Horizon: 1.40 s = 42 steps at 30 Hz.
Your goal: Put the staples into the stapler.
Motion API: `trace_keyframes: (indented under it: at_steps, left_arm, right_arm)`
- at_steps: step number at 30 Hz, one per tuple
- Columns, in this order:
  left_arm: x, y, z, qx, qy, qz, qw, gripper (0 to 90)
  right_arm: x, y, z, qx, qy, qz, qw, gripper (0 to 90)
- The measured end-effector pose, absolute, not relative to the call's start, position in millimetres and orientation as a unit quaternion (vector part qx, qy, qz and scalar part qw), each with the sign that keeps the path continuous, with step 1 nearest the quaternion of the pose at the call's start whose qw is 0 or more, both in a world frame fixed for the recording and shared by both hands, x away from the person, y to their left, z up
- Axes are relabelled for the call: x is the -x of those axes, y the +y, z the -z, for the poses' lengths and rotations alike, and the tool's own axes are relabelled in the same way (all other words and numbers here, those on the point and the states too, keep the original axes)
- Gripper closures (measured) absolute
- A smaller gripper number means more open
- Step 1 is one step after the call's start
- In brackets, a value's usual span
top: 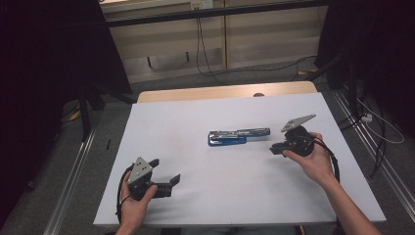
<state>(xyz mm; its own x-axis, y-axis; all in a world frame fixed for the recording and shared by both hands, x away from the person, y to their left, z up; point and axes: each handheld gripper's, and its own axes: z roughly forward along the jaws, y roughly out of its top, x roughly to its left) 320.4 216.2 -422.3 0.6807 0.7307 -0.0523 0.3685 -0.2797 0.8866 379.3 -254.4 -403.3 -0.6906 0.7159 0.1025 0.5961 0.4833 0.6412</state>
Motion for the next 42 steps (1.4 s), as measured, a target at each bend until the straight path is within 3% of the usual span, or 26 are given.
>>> trace_keyframes:
  at_steps: [42]
  left_arm:
    - [-320.5,219.3,422.3,-0.776,0.358,-0.188,0.484,4.5]
  right_arm:
    - [-419.9,-202.1,388.2,-0.335,0.853,-0.390,0.092,78.8]
